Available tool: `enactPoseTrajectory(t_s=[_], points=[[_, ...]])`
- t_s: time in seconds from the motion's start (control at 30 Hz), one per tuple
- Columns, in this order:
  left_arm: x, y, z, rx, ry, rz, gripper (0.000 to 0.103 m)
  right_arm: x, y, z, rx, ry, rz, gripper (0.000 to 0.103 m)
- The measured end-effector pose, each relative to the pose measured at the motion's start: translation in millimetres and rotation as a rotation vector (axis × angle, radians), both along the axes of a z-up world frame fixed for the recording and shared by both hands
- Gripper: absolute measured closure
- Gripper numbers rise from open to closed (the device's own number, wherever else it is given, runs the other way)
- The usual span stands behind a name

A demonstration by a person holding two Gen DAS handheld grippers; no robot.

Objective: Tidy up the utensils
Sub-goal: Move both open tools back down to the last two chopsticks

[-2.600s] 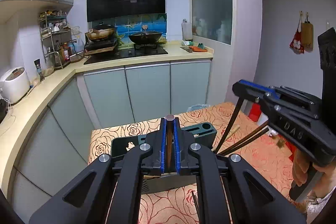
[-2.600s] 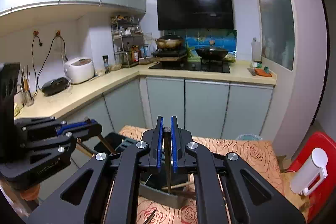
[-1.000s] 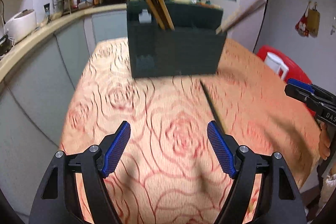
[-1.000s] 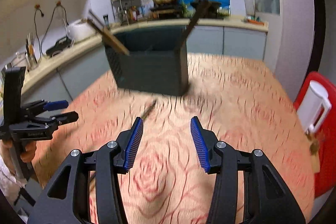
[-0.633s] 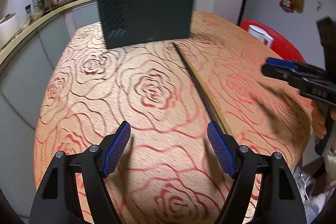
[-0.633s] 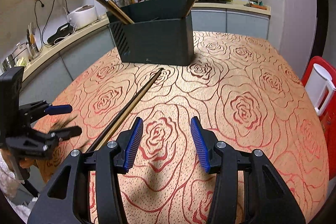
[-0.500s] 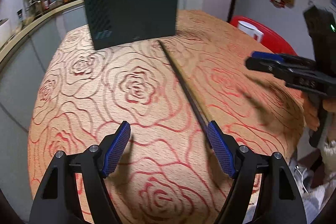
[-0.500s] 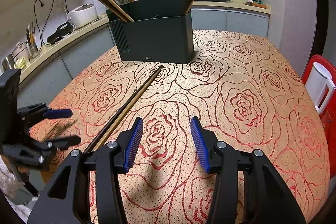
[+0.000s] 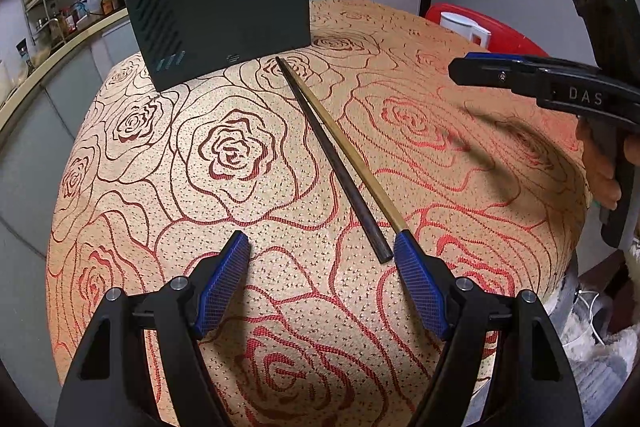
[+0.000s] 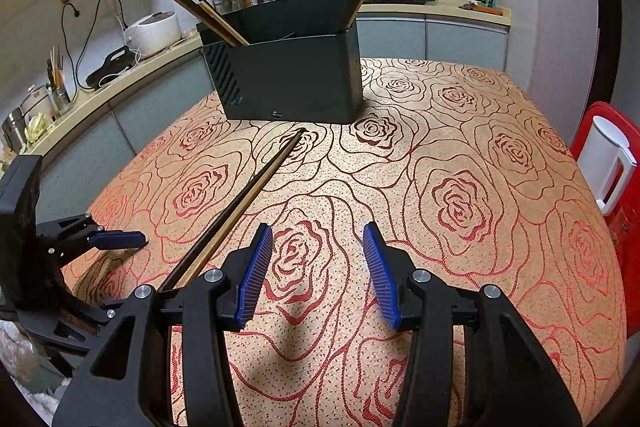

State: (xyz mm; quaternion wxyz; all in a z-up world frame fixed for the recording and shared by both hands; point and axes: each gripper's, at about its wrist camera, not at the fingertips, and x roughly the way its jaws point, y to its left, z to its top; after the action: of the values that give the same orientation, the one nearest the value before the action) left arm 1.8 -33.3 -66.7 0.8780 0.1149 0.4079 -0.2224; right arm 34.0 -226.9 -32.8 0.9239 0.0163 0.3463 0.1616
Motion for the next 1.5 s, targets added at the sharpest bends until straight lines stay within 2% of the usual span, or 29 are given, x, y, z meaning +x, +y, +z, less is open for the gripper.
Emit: enactPoseTrajectory(t_s=[0.13,0.4,0.57,0.73,0.9,1.07,1.4,1.5], points=[[3,3,0,-0.001,0.0,0.02,0.031,-1,2,0,-0.002,0.001,0.009,0.057],[14,26,4,-0.039,0.015,0.062,0.052,-16,19,-3,-0.01,0.01,0.075,0.057],[22,38,5,-0.089,0.04,0.081,0.062,-36,50,-16,-0.006,0.038,0.193,0.057],[23,40,5,-0.105,0.05,0.089,0.066,-56,84,-25,-0.039,0.025,0.313,0.057],[23,40,5,-0.103,0.047,0.09,0.066,-67,106,-31,-0.07,0.01,0.352,0.056],[23,40,5,-0.101,0.046,0.089,0.066,-68,112,-38,-0.135,-0.008,0.308,0.056],[20,36,4,-0.083,0.029,0.09,0.066,-52,73,-37,-0.154,0.031,0.107,0.057],[18,34,4,-0.078,0.023,0.087,0.066,-50,62,-37,-0.158,0.036,0.043,0.063]])
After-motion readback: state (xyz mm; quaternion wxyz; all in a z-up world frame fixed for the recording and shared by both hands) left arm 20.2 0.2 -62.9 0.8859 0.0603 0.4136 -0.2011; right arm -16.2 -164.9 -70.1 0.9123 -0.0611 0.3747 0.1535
